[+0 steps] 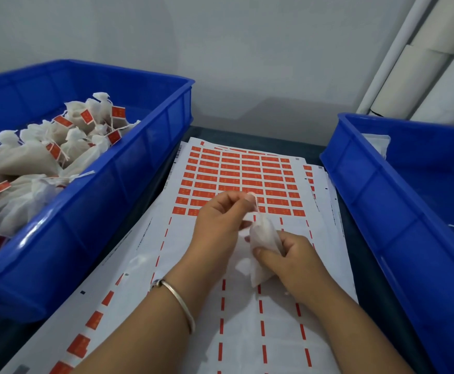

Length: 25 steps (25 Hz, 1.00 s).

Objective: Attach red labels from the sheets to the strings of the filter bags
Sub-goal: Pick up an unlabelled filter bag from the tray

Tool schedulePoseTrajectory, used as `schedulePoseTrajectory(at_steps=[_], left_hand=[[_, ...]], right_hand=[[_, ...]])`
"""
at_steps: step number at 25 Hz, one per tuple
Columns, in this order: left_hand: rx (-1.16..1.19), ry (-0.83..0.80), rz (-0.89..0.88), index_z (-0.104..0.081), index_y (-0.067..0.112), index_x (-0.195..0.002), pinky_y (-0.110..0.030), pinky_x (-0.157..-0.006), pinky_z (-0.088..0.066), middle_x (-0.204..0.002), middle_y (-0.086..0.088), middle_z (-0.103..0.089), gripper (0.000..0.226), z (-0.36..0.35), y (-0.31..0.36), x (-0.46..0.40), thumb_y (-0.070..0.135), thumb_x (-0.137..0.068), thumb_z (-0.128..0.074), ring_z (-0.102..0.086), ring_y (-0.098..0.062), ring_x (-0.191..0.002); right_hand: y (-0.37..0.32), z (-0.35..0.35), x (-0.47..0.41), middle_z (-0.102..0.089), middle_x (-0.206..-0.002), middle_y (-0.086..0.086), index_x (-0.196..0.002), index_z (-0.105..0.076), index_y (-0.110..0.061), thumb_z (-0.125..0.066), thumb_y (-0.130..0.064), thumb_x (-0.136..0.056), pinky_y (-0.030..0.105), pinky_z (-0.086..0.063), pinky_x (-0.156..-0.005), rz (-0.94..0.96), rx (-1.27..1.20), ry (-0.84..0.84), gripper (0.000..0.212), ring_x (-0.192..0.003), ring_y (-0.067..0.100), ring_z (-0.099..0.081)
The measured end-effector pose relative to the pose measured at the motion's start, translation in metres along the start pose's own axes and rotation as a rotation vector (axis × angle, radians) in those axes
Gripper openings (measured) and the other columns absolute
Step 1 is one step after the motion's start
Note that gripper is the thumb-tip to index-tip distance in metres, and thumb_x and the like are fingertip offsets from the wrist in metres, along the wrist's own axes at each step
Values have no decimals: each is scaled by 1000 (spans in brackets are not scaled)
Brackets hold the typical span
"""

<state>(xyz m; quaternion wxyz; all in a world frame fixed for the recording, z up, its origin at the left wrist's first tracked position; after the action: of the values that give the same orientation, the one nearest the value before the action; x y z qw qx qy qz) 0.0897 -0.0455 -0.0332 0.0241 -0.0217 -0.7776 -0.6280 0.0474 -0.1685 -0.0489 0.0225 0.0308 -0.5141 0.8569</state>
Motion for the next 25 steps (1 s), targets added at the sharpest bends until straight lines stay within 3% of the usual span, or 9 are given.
schedulePoseTrajectory(at_steps=[2, 6, 8, 11, 12, 14, 17, 20, 25], left_hand=[[48, 102, 23, -70, 29, -71, -16, -62, -48, -79, 14, -71, 19, 5, 0, -4, 34, -87, -61, -68, -9, -80], [237, 196, 190, -71, 26, -70, -20, -62, -50, -76, 10, -72, 23, 10, 1, -10, 34, -87, -60, -70, -10, -79], [283, 227, 241, -70, 23, -72, -21, -60, -50, -71, 12, -71, 20, 10, 1, -12, 32, -87, -61, -69, -11, -78], [138, 213, 199, -67, 25, -75, -18, -58, -47, -68, 17, -68, 15, 7, -3, -11, 32, -87, -61, -65, -10, -79], [22, 195, 157, -67, 26, -74, -16, -56, -46, -68, 18, -67, 14, 6, -4, -10, 32, -87, -62, -64, -9, -78], [-240, 121, 27, -65, 28, -72, -8, -49, -43, -68, 24, -64, 14, 2, -5, -5, 32, -85, -64, -62, -4, -71], [-439, -100, -148, -62, 33, -68, 0, -50, -40, -72, 31, -60, 18, -6, -6, 2, 28, -84, -67, -56, 11, -75], [-539, -290, -265, -60, 41, -64, -1, -60, -42, -80, 36, -59, 22, -10, -6, 9, 31, -82, -69, -54, 12, -84], [-603, -323, -353, -62, 55, -62, -13, -77, -37, -97, 38, -49, 26, -9, -6, 10, 37, -77, -73, -43, 13, -101]], right_hand=[[3, 1, 1, -63, -85, -25, -80, -66, -34, -58, -40, -89, 7, -42, -58, -48, -55, 4, 13, -81, 1, -60], [4, 11, 0, -64, -72, -1, -63, -69, -25, -45, -22, -94, 41, -55, -82, -141, -473, -6, 39, -80, 18, -60], [3, 16, -3, -58, -66, 6, -57, -63, -20, -47, -17, -86, 40, -55, -78, -144, -846, -79, 34, -70, 18, -57], [5, 22, -7, -56, -64, 5, -61, -63, -17, -68, -26, -72, 35, -55, -67, -130, -1279, -104, 15, -60, 14, -58], [6, 25, -8, -58, -67, 4, -69, -65, -16, -79, -25, -65, 35, -55, -67, -128, -1382, -94, 16, -59, 13, -58], [9, 29, -9, -62, -73, 5, -97, -65, -12, -86, -16, -57, 35, -56, -65, -157, -1497, -31, 45, -60, 14, -59], [15, 34, -13, -72, -87, 9, -105, -65, -13, -70, -14, -71, 31, -55, -59, -195, -1403, 131, 34, -57, 13, -61], [15, 33, -12, -73, -101, 6, -105, -68, -19, -55, -12, -89, 29, -55, -65, -161, -1106, 139, 22, -62, 13, -64], [13, 23, -7, -70, -99, -2, -96, -69, -35, -57, -25, -92, 38, -57, -83, -83, -396, 136, 16, -96, 21, -66]])
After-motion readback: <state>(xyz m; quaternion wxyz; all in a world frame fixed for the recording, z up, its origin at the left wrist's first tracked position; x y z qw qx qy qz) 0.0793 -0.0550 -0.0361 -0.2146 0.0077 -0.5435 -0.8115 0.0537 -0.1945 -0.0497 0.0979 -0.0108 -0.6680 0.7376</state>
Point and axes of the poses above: each hand's wrist, its own x-axis away from the middle knuckle, its own z-axis out of the back of the hand, y = z × x, the point moved 2 cm from there along -x, towards the middle knuckle
